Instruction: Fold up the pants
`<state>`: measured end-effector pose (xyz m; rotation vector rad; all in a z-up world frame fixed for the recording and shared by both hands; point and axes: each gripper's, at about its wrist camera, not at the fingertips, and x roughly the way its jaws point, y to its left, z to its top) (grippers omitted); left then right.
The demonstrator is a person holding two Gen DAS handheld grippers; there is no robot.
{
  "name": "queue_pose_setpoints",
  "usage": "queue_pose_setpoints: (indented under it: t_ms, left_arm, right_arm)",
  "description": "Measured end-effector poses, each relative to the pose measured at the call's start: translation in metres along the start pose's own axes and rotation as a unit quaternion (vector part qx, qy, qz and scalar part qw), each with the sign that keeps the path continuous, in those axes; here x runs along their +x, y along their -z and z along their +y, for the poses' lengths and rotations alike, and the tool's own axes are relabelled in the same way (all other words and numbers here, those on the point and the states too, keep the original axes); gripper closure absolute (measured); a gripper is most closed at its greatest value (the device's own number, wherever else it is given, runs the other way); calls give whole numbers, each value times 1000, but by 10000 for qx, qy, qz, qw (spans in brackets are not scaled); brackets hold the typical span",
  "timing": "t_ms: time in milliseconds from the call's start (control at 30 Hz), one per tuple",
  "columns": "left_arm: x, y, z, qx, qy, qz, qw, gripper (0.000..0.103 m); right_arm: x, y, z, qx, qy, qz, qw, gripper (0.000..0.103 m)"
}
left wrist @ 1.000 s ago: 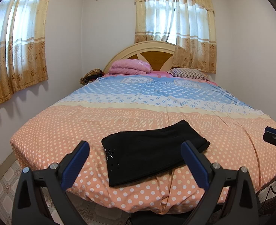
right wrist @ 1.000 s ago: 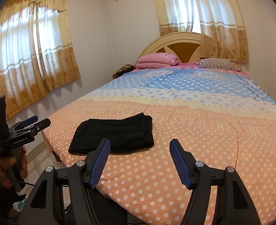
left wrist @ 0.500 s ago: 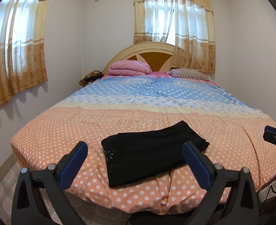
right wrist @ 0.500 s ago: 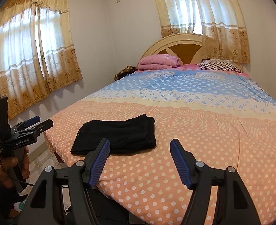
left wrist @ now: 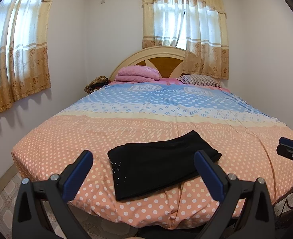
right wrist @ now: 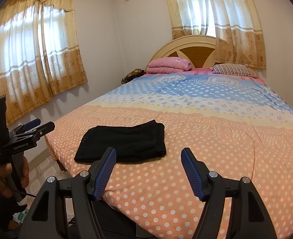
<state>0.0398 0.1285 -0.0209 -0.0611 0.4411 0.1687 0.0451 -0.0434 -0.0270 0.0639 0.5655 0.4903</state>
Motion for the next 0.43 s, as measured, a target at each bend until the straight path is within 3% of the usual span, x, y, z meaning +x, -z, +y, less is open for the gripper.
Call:
queue_pose_setpoints:
  t_ms: [433]
  left_arm:
    - [8, 6, 2, 128, -19, 97, 9999, 0]
  right_arm:
    - [4, 4, 1, -23, 12, 91, 10000, 34]
